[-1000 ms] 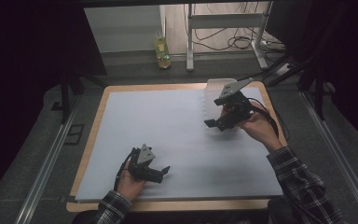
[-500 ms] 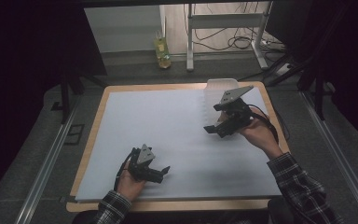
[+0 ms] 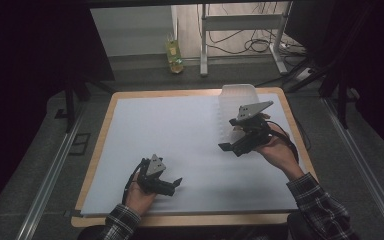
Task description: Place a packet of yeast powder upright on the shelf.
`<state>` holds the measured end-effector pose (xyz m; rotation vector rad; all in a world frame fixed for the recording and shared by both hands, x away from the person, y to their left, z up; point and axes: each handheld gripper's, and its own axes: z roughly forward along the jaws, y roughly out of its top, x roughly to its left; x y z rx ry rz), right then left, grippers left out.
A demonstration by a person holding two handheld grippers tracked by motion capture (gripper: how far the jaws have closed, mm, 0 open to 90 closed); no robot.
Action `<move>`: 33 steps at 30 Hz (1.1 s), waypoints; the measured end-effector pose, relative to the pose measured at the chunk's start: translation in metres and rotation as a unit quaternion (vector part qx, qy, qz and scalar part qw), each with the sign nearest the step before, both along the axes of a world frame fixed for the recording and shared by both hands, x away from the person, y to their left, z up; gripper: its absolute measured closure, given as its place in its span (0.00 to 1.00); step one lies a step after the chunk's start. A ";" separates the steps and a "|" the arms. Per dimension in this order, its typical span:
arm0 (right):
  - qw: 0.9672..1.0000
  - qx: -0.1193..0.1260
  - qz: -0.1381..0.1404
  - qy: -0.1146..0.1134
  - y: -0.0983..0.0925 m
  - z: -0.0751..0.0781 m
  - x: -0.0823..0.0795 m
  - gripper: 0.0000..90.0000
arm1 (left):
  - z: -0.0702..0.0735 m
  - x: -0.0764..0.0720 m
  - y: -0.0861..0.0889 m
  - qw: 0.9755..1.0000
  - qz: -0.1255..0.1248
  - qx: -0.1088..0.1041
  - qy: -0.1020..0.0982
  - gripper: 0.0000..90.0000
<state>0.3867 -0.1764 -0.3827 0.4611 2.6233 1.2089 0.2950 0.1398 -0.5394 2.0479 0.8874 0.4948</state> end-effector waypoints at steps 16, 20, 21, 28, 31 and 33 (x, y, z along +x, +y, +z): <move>1.000 0.009 0.001 0.004 0.000 -0.019 -0.016 0.01 | 0.001 0.000 0.002 1.000 0.002 -0.003 -0.001 0.00; 1.000 0.010 0.000 0.005 -0.001 -0.027 -0.020 0.01 | 0.001 0.000 0.002 1.000 0.001 -0.004 0.000 0.00; 1.000 0.011 0.000 0.008 -0.002 -0.030 -0.021 0.01 | 0.001 0.000 0.002 1.000 0.000 -0.002 0.000 0.00; 1.000 0.003 -0.006 0.008 -0.008 -0.047 -0.027 0.01 | 0.001 0.000 0.003 1.000 0.000 -0.009 0.002 0.00; 1.000 0.003 -0.011 0.010 -0.011 -0.053 -0.030 0.01 | 0.001 0.000 0.004 1.000 -0.001 -0.010 0.003 0.00; 1.000 0.009 -0.013 0.013 -0.014 -0.057 -0.031 0.01 | 0.001 0.000 0.004 1.000 -0.002 -0.010 0.003 0.00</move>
